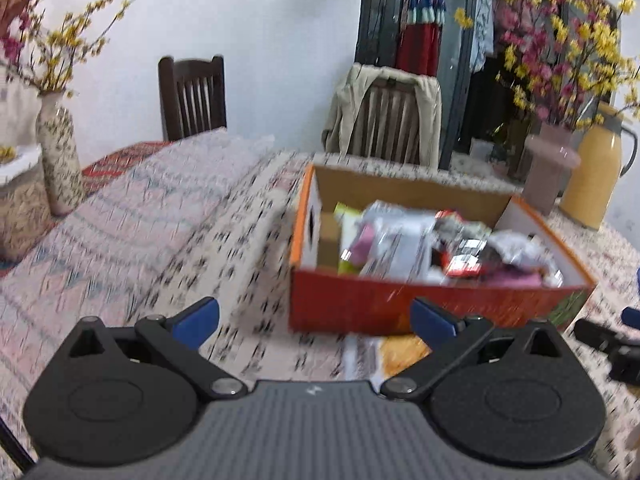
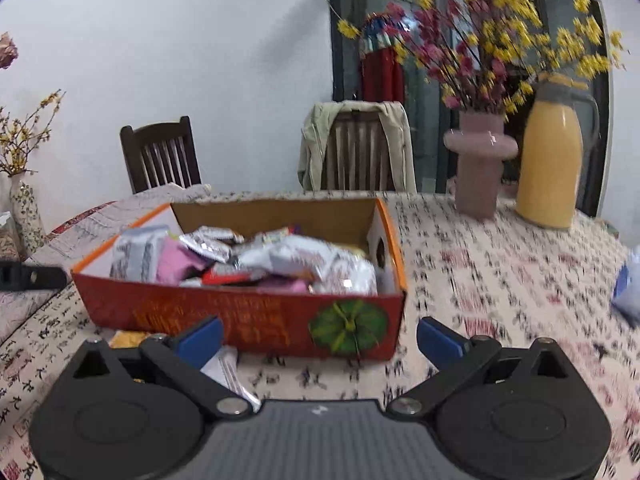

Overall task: Organize snacks
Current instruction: 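Move both tools back from the box to the packets beside it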

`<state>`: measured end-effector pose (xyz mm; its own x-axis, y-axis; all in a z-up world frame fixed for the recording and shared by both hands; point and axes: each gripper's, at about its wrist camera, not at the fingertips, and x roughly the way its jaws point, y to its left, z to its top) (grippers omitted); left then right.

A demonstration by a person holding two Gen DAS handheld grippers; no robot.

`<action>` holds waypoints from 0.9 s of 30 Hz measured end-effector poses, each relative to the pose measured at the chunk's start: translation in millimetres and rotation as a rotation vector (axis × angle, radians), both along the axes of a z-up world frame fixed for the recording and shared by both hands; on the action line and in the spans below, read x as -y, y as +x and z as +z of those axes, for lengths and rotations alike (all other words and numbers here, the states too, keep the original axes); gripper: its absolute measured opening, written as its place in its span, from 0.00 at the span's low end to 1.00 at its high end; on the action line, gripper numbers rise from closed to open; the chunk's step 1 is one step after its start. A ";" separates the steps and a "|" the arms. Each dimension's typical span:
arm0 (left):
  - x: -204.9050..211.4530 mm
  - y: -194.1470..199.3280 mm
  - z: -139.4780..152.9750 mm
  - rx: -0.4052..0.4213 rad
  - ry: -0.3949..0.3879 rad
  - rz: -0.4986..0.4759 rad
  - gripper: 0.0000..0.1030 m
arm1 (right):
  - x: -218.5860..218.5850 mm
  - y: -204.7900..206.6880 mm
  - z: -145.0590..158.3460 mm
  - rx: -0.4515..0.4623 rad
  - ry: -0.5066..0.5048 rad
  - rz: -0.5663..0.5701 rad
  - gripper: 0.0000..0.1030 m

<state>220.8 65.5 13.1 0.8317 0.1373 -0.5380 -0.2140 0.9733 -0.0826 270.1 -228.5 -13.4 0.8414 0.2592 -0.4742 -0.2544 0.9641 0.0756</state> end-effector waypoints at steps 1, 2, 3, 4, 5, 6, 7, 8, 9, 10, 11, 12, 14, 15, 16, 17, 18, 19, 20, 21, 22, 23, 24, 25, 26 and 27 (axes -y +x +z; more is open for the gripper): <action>-2.3 -0.7 -5.9 -0.008 0.000 0.000 1.00 | 1.5 0.0 -3.8 -0.008 0.005 -0.004 1.00; -3.9 -1.2 -11.4 -0.014 0.003 0.001 1.00 | 3.0 -0.5 -7.5 -0.012 0.009 -0.007 1.00; -5.1 -1.8 -16.5 -0.015 0.009 0.004 1.00 | 4.2 -0.1 -10.3 -0.017 0.012 -0.009 1.00; -6.0 -2.3 -21.8 -0.012 0.015 0.008 1.00 | 5.5 0.8 -13.1 -0.022 0.015 -0.012 1.00; -6.9 -2.0 -27.2 -0.005 0.019 0.014 1.00 | 6.7 1.9 -16.9 -0.030 0.017 -0.018 1.00; -8.1 -1.1 -32.1 -0.002 0.019 0.021 1.00 | 8.0 3.2 -20.6 -0.039 0.019 -0.025 1.00; -9.4 1.8 -37.1 -0.013 0.014 0.027 1.00 | 8.9 5.6 -24.5 -0.051 0.022 -0.035 1.00; -10.4 5.9 -40.6 -0.037 0.008 0.030 1.00 | 9.2 8.4 -28.3 -0.067 0.024 -0.046 1.00; -11.2 8.1 -41.9 -0.050 0.004 0.030 1.00 | 9.3 10.5 -30.5 -0.077 0.024 -0.054 1.00; -12.3 8.7 -42.0 -0.051 -0.004 0.027 1.00 | 9.9 12.1 -31.1 -0.082 0.026 -0.059 1.00; -13.3 8.1 -42.1 -0.049 -0.013 0.021 1.00 | 11.2 12.5 -31.8 -0.084 0.033 -0.062 1.00; -13.9 7.4 -42.1 -0.046 -0.018 0.018 1.00 | 11.9 12.7 -31.9 -0.084 0.036 -0.064 1.00; -14.6 6.9 -42.5 -0.045 -0.025 0.017 1.00 | 11.3 12.6 -32.7 -0.083 0.034 -0.068 1.00; -15.5 6.7 -42.7 -0.045 -0.031 0.017 1.00 | 10.9 12.9 -33.3 -0.085 0.032 -0.068 1.00; -15.7 6.5 -42.9 -0.045 -0.036 0.018 1.00 | 10.3 13.8 -33.3 -0.087 0.029 -0.067 1.00; -16.1 6.1 -43.2 -0.044 -0.042 0.018 1.00 | 9.8 14.0 -33.7 -0.088 0.027 -0.067 1.00; -16.9 5.7 -43.1 -0.043 -0.046 0.020 1.00 | 9.3 14.0 -34.0 -0.089 0.024 -0.068 1.00; -17.5 5.4 -42.9 -0.043 -0.049 0.022 1.00 | 9.7 14.5 -34.1 -0.090 0.022 -0.070 1.00; -18.0 5.2 -42.7 -0.043 -0.052 0.024 1.00 | 9.6 14.8 -34.4 -0.090 0.019 -0.073 1.00; -19.0 4.7 -42.6 -0.042 -0.058 0.026 1.00 | 9.5 14.5 -34.3 -0.090 0.015 -0.076 1.00; -20.0 4.8 -42.3 -0.041 -0.063 0.029 1.00 | 9.0 14.4 -34.1 -0.090 0.011 -0.080 1.00; -21.5 4.3 -42.0 -0.039 -0.070 0.031 1.00 | 7.9 13.7 -33.3 -0.092 0.004 -0.078 1.00; -22.9 3.8 -41.8 -0.038 -0.079 0.032 1.00 | 6.4 13.6 -32.3 -0.095 -0.003 -0.074 1.00; -24.5 3.7 -41.9 -0.038 -0.090 0.032 1.00 | 4.4 13.6 -30.7 -0.098 -0.010 -0.063 1.00; -25.8 3.9 -42.0 -0.038 -0.098 0.032 1.00 | 0.8 13.8 -28.7 -0.104 -0.018 -0.047 1.00; -26.8 4.0 -42.2 -0.039 -0.104 0.034 1.00 | -2.6 14.1 -26.8 -0.109 -0.026 -0.029 1.00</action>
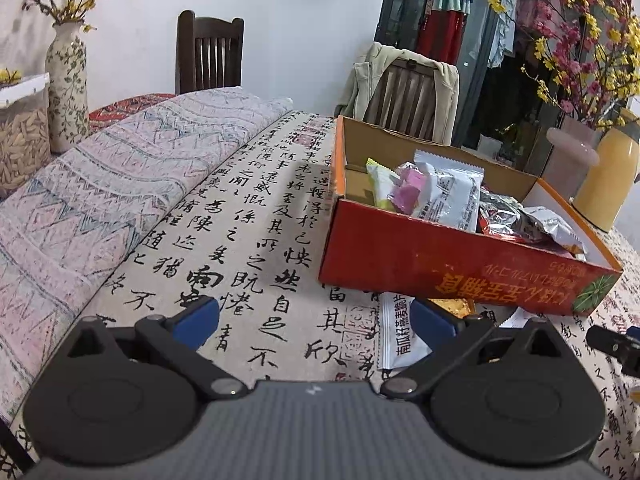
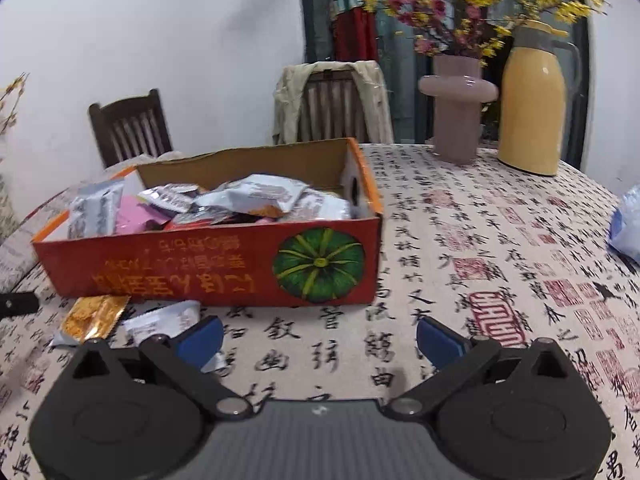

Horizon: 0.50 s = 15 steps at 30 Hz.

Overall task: Organize snacks
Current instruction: 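Move both tools back from the box to the packets beside it, then lower the right tool onto a white packet and grasp it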

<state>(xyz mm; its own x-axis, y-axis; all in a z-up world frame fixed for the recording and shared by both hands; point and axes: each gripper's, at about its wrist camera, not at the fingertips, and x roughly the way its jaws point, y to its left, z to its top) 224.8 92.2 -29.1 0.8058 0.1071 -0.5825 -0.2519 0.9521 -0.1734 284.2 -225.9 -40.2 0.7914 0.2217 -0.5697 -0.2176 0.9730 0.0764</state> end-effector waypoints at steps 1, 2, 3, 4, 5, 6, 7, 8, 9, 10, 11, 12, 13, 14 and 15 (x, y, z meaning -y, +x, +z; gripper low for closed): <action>-0.9 0.1 -0.2 -0.001 -0.005 0.001 1.00 | -5.5 0.2 2.6 -0.005 -0.007 0.026 1.00; -1.8 0.1 -0.4 -0.001 -0.012 0.002 1.00 | -10.5 -0.1 4.6 -0.005 -0.014 0.047 1.00; -2.5 0.0 -0.5 -0.002 -0.017 0.002 1.00 | -16.7 0.3 6.4 -0.005 -0.024 0.068 1.00; -3.4 0.3 -0.8 -0.004 -0.022 0.005 1.00 | -23.5 1.2 7.4 -0.007 -0.036 0.089 1.00; -4.4 0.1 -1.1 -0.006 -0.027 0.008 1.00 | -32.2 2.6 7.1 -0.013 -0.053 0.113 1.00; -5.2 0.2 -1.4 -0.008 -0.032 0.010 1.00 | -40.8 4.8 6.0 -0.023 -0.072 0.134 1.00; -6.3 0.4 -1.8 -0.010 -0.038 0.013 1.00 | -47.3 6.9 4.5 -0.035 -0.088 0.151 1.00; -7.4 0.5 -2.0 -0.012 -0.044 0.017 1.00 | -55.2 9.7 2.3 -0.054 -0.109 0.168 1.00; -8.4 0.7 -2.3 -0.014 -0.049 0.020 1.00 | -60.6 11.7 -0.2 -0.069 -0.122 0.181 1.00; -9.2 0.8 -2.6 -0.017 -0.052 0.024 1.00 | -65.5 13.7 -2.5 -0.082 -0.131 0.195 1.00; -10.0 1.0 -3.0 -0.020 -0.057 0.025 1.00 | -69.6 15.4 -4.9 -0.090 -0.140 0.204 1.00; -10.7 1.0 -3.2 -0.022 -0.062 0.025 1.00 | -72.9 17.3 -6.9 -0.096 -0.150 0.205 1.00; -11.3 1.2 -3.4 -0.023 -0.067 0.025 1.00 | -75.5 19.4 -8.6 -0.101 -0.157 0.204 1.00; -11.7 1.3 -3.6 -0.025 -0.071 0.025 1.00 | -77.2 20.9 -10.2 -0.107 -0.160 0.203 1.00; -12.2 1.5 -3.8 -0.026 -0.074 0.026 1.00 | -77.9 23.2 -11.3 -0.113 -0.160 0.201 0.99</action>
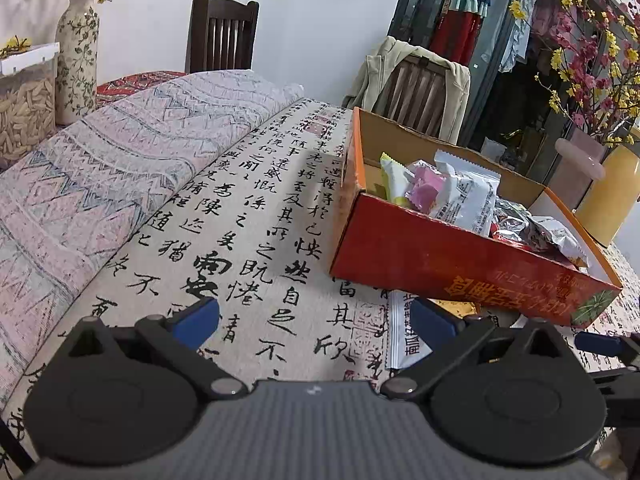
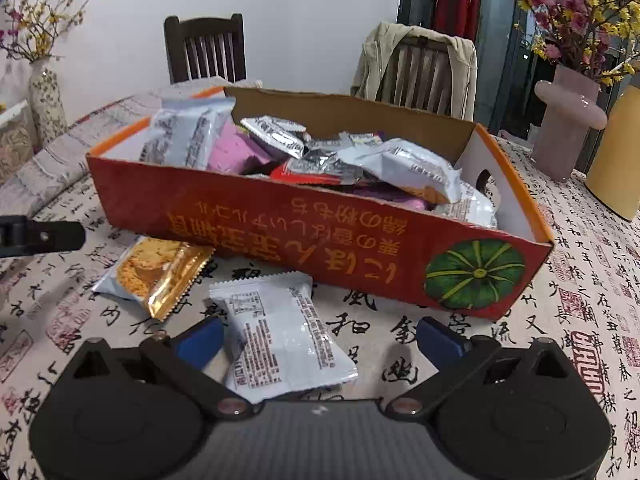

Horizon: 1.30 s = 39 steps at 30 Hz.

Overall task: Organize snacks
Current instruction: 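Lower the right tool onto a white packet and grasp it, then grasp a cracker packet with the left tool while the right tool holds its white packet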

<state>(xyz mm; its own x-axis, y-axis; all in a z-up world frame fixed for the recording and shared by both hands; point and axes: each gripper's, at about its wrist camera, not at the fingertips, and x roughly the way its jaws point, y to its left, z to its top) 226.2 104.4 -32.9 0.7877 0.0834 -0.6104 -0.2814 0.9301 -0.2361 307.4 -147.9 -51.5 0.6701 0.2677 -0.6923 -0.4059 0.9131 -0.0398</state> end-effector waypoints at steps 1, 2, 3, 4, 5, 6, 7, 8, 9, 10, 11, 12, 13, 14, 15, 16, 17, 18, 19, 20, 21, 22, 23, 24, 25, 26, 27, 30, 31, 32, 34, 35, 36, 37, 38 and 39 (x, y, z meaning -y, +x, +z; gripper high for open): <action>-0.4 0.2 -0.1 -0.002 -0.004 0.000 1.00 | 0.3 1.8 -0.4 -0.005 0.012 -0.002 0.99; -0.9 0.4 -0.4 -0.004 -0.008 0.000 1.00 | 1.2 4.3 -0.3 -0.015 0.022 -0.006 0.99; -1.6 0.7 -0.8 -0.007 -0.013 0.000 1.00 | 1.7 6.5 -0.5 -0.023 0.033 -0.009 0.98; -2.3 1.2 -1.3 -0.011 -0.019 0.001 1.00 | 3.3 7.3 -1.1 -0.030 0.050 -0.009 0.96; -3.2 1.6 -1.8 -0.014 -0.024 0.003 1.00 | 3.2 8.2 -1.6 -0.032 0.066 -0.005 0.95; -3.9 1.7 -2.2 -0.016 -0.029 0.005 1.00 | 2.4 8.4 -1.7 -0.027 0.069 -0.002 0.93; -4.6 1.8 -2.5 -0.017 -0.033 0.006 1.00 | 1.7 6.5 -0.9 -0.021 0.074 0.007 0.88; -5.0 1.9 -2.6 -0.018 -0.036 0.008 1.00 | 1.6 2.7 0.9 -0.016 0.080 0.024 0.77; -5.2 2.1 -2.8 -0.019 -0.037 0.008 1.00 | 0.7 -0.2 3.3 -0.017 0.089 0.046 0.71; -5.4 2.4 -3.0 -0.021 -0.037 0.009 1.00 | 1.5 -2.6 5.7 -0.024 0.106 0.066 0.53; -5.5 2.6 -3.1 -0.022 -0.038 0.009 1.00 | 3.0 -4.6 9.0 -0.032 0.130 0.082 0.43; -5.7 2.7 -3.2 -0.022 -0.039 0.010 1.00 | 4.3 -7.5 12.6 -0.015 0.134 0.080 0.43; -5.9 2.8 -3.3 -0.022 -0.040 0.012 1.00 | 5.8 -11.8 16.9 0.014 0.128 0.070 0.39; -6.4 2.7 -3.4 -0.023 -0.042 0.015 1.00 | 9.7 -14.7 20.9 0.033 0.136 0.062 0.39; -6.8 2.9 -3.6 -0.024 -0.044 0.017 1.00 | 14.7 -17.3 24.7 0.046 0.151 0.053 0.39; -6.8 3.1 -4.0 -0.025 -0.045 0.018 1.00 | 20.8 -20.1 28.7 0.062 0.164 0.040 0.39; -6.7 3.3 -4.2 -0.026 -0.044 0.018 1.00 | 27.8 -22.4 32.5 0.080 0.175 0.025 0.39; -6.3 3.4 -4.2 -0.026 -0.042 0.018 1.00 | 34.9 -23.8 36.0 0.095 0.184 0.011 0.39; -6.7 3.7 -4.4 -0.027 -0.042 0.017 1.00 | 41.7 -24.7 37.9 0.108 0.192 -0.005 0.39; -6.7 4.1 -4.5 -0.028 -0.041 0.017 1.00 | 49.5 -26.9 39.5 0.123 0.197 -0.024 0.39; -6.5 4.2 -4.6 -0.028 -0.039 0.017 1.00 | 55.9 -26.4 39.2 0.132 0.200 -0.042 0.39; -6.5 4.3 -4.7 -0.028 -0.039 0.018 1.00 | 63.2 -27.7 39.0 0.138 0.202 -0.060 0.39; -6.4 4.3 -4.7 -0.029 -0.039 0.018 1.00 | 70.1 -27.9 37.9 0.141 0.206 -0.078 0.39; -6.4 4.2 -4.7 -0.029 -0.039 0.018 1.00 | 76.7 -28.1 36.4 0.140 0.212 -0.095 0.39; -6.4 4.3 -4.7 -0.029 -0.039 0.018 1.00 | 84.0 -28.2 34.3 0.139 0.222 -0.112 0.39; -6.0 4.4 -4.6 -0.029 -0.037 0.019 1.00 | 89.1 -27.4 31.0 0.137 0.233 -0.124 0.39; -6.0 4.8 -4.7 -0.031 -0.034 0.021 1.00 | 94.0 -27.3 28.4 0.135 0.245 -0.136 0.39; -5.0 5.5 -5.0 -0.035 -0.024 0.023 1.00 | 102.6 -23.8 18.3 0.132 0.280 -0.168 0.39; -4.1 5.8 -5.3 -0.037 -0.019 0.023 1.00 | 104.0 -22.3 15.9 0.132 0.285 -0.179 0.39; -3.2 6.1 -5.5 -0.039 -0.014 0.022 1.00 | 101.0 -21.0 12.9 0.132 0.284 -0.187 0.39; -2.2 6.3 -5.7 -0.041 -0.007 0.022 1.00 | 101.7 -20.2 10.4 0.128 0.279 -0.195 0.39; -1.7 6.4 -5.9 -0.042 -0.005 0.022 1.00 | 101.4 -20.7 10.0 0.132 0.278 -0.192 0.39; -1.5 6.6 -5.9 -0.043 -0.003 0.022 1.00 | 101.3 -22.0 10.7 0.140 0.278 -0.189 0.39; -1.2 6.9 -5.9 -0.044 -0.001 0.023 1.00 | 101.2 -23.4 11.2 0.149 0.278 -0.186 0.39; -0.9 7.0 -6.0 -0.045 0.001 0.023 1.00 | 101.1 -24.2 11.3 0.155 0.277 -0.185 0.39; -0.9 7.1 -6.0 -0.046 0.003 0.024 1.00 | 100.7 -25.8 10.9 0.157 0.276 -0.185 0.39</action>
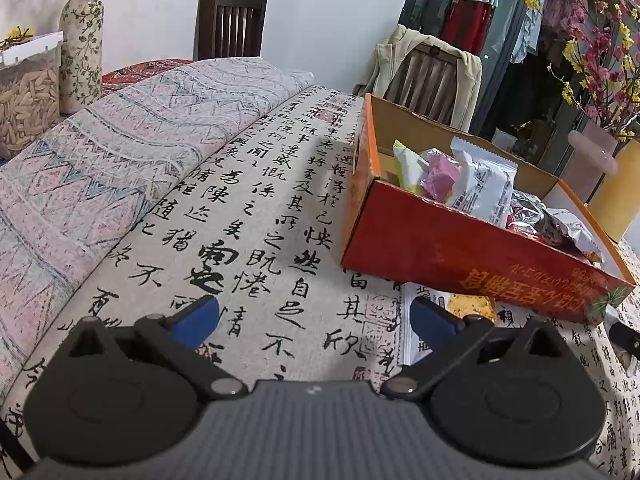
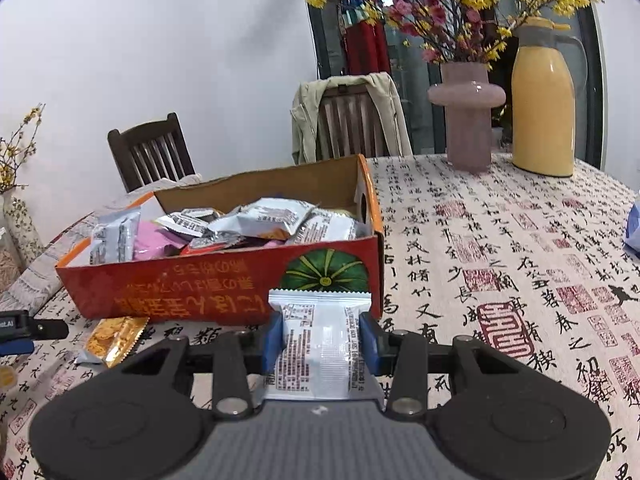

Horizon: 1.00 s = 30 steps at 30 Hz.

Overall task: Organize snacks
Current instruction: 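Grasp a cracker packet with the left tool while the right tool holds its white packet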

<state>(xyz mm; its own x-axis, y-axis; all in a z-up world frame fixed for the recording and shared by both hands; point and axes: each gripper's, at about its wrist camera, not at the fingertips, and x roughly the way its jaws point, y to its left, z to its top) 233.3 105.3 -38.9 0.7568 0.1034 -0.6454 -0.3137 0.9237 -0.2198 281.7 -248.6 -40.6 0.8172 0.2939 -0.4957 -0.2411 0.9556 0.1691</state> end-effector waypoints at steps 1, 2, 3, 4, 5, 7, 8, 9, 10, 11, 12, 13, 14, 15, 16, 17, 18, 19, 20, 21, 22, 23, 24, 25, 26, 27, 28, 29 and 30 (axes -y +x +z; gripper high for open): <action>0.5 0.0 0.0 -0.001 0.002 0.000 1.00 | -0.5 -0.4 -0.2 0.001 -0.002 0.000 0.39; 0.7 0.0 0.1 -0.001 0.003 0.000 1.00 | -0.9 -0.9 -0.1 0.002 -0.003 0.002 0.39; 0.8 0.0 0.1 -0.002 0.004 0.000 1.00 | -1.2 -1.0 -0.2 0.003 -0.004 0.001 0.39; 0.7 0.0 0.1 -0.001 0.003 0.000 1.00 | -1.4 -1.5 -0.5 0.004 -0.005 0.000 0.39; 0.7 0.0 0.2 0.000 0.002 -0.001 1.00 | -1.2 -0.9 -1.1 0.001 -0.005 -0.001 0.39; 1.0 0.0 0.5 -0.001 0.001 -0.002 1.00 | -1.5 1.2 -2.6 -0.009 -0.011 -0.007 0.39; 0.9 -0.1 0.6 0.000 0.000 -0.002 1.00 | -1.8 1.3 -3.0 -0.011 -0.015 -0.010 0.39; 0.5 -0.2 0.8 0.001 -0.002 -0.001 1.00 | -1.7 0.8 -2.7 -0.007 -0.015 -0.011 0.39; 0.1 0.0 1.2 -0.003 -0.003 0.002 1.00 | -1.4 -0.1 -2.4 -0.002 -0.014 -0.012 0.39; 0.3 0.6 2.1 -0.014 -0.002 0.005 1.00 | -1.1 -0.9 -2.0 0.004 -0.014 -0.015 0.39; 1.7 1.7 3.5 -0.029 0.002 0.001 1.00 | -0.7 -1.1 -1.9 0.006 -0.014 -0.018 0.39; 4.2 3.3 5.4 -0.046 0.007 -0.013 1.00 | -0.9 -1.4 -1.8 0.006 -0.013 -0.021 0.39; 7.9 4.2 8.3 -0.055 0.013 -0.033 1.00 | -0.8 -1.5 -1.8 0.007 -0.013 -0.022 0.39; 12.0 4.8 11.6 -0.057 0.019 -0.049 1.00 | -0.7 -1.6 -1.6 0.008 -0.013 -0.022 0.39; 16.9 5.2 15.7 -0.054 0.025 -0.063 1.00 | -0.6 -1.6 -1.5 0.009 -0.012 -0.021 0.39; 22.4 6.0 20.0 -0.049 0.033 -0.078 1.00 | -0.4 -1.6 -1.3 0.010 -0.011 -0.021 0.39; 27.7 7.7 23.6 -0.045 0.043 -0.091 1.00 | 0.1 -1.4 -1.1 0.011 -0.010 -0.022 0.39; 33.6 10.3 26.8 -0.045 0.053 -0.103 1.00 | 0.3 -1.5 -1.0 0.012 -0.009 -0.022 0.39; 39.6 14.0 28.9 -0.050 0.061 -0.113 1.00 | 0.6 -1.5 -1.0 0.012 -0.008 -0.023 0.39; 45.6 18.9 30.0 -0.062 0.068 -0.123 1.00 | 0.7 -1.6 -1.0 0.013 -0.008 -0.025 0.39; 51.5 24.3 29.9 -0.080 0.074 -0.129 1.00 | 0.3 -2.2 -1.2 0.015 -0.010 -0.026 0.39; 57.3 29.8 29.2 -0.097 0.076 -0.135 1.00 | 0.3 -2.4 -1.2 0.015 -0.010 -0.027 0.39; 62.4 34.8 28.4 -0.111 0.079 -0.141 1.00 | 0.5 -2.7 -1.3 0.016 -0.010 -0.027 0.39; 67.5 39.8 27.0 -0.126 0.086 -0.145 1.00 | 0.5 -2.7 -1.3 0.016 -0.009 -0.027 0.39; 72.4 44.1 25.3 -0.138 0.095 -0.147 1.00 | 0.5 -2.7 -1.2 0.016 -0.009 -0.027 0.39; 76.1 48.2 23.2 -0.147 0.101 -0.148 1.00 | 0.5 -2.9 -1.1 0.016 -0.008 -0.027 0.39; 78.1 50.8 20.4 -0.154 0.102 -0.147 1.00 | 0.6 -3.0 -1.0 0.016 -0.007 -0.026 0.39; 78.6 54.0 16.1 -0.161 0.103 -0.146 1.00 | 0.6 -3.2 -0.9 0.016 -0.007 -0.027 0.40; 78.8 56.4 12.0 -0.170 0.104 -0.140 1.00 | 0.4 -3.4 -0.8 0.017 -0.008 -0.027 0.40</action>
<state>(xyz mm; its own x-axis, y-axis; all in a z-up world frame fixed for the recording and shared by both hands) 289.8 26.5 -26.9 0.6500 0.0778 -0.7560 -0.2052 0.9758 -0.0760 278.3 -249.0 -41.4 0.8330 0.2681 -0.4839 -0.2183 0.9630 0.1579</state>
